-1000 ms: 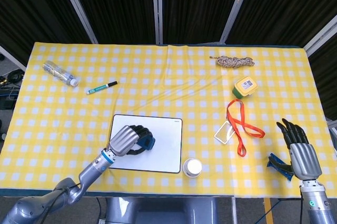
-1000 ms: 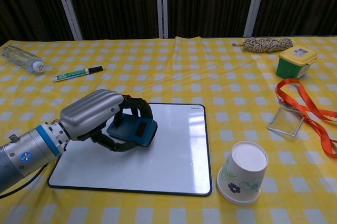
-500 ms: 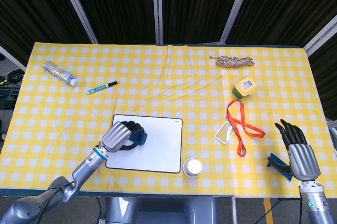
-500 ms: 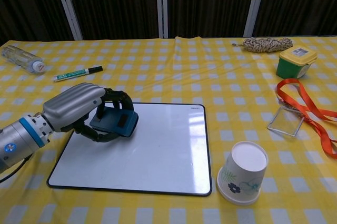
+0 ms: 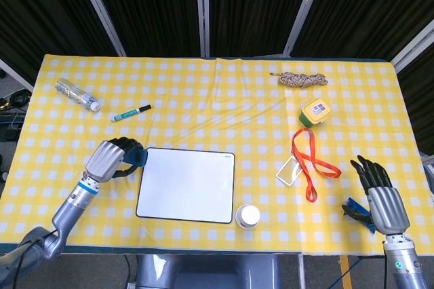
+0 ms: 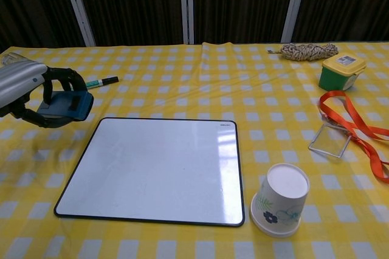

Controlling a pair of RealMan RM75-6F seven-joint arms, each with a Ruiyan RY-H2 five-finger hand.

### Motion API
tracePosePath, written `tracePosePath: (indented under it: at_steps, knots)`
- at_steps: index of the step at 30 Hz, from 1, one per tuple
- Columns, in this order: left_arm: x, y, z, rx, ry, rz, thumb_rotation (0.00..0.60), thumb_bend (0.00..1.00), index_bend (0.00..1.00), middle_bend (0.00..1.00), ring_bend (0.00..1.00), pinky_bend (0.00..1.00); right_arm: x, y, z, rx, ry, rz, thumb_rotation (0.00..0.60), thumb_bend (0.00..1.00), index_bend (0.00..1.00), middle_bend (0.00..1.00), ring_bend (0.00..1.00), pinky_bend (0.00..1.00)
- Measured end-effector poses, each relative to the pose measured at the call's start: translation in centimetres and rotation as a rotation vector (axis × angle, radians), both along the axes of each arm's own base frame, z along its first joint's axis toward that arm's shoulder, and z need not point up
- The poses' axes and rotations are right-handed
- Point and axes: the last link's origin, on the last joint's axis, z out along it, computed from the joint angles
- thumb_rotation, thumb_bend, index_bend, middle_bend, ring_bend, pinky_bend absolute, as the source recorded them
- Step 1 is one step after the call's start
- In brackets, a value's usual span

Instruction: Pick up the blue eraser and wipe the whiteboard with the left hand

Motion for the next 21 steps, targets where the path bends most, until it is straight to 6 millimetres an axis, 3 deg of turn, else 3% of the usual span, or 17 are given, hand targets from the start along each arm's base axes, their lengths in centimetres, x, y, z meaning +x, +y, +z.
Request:
tracePosePath:
  at_steps: [5,14,16,21]
  knots:
    - [-1.1,-0.9,0.9,-0.005,0.066,0.062,0.600,0.62,0.74,0.57,0.55,0.49,0.3,0.2,-0.3,0.010,0.005,0.012,0.600,0.06,0.02,0.00,0.00,0.00]
    - [-2.9,-2.1,0.0,-0.029,0.149,0.169,0.600,0.58,0.59,0.44,0.45,0.42,0.7,0.6,-0.4,0.016,-0.002,0.025,0.600,0.06,0.02,0.00,0.00,0.00]
    - [-3.0,-2.2,-0.3,-0.030,0.143,0.182,0.600,0.54,0.52,0.36,0.38,0.38,0.8,0.7,-0.4,0.016,-0.005,0.028,0.600,0.06,0.02,0.00,0.00,0.00]
    - [-2.9,-2.6,-0.5,-0.026,0.135,0.193,0.600,0.40,0.22,0.03,0.08,0.09,0.9,0.8,-0.3,0.016,-0.010,0.036,0.600,0.06,0.02,0.00,0.00,0.00]
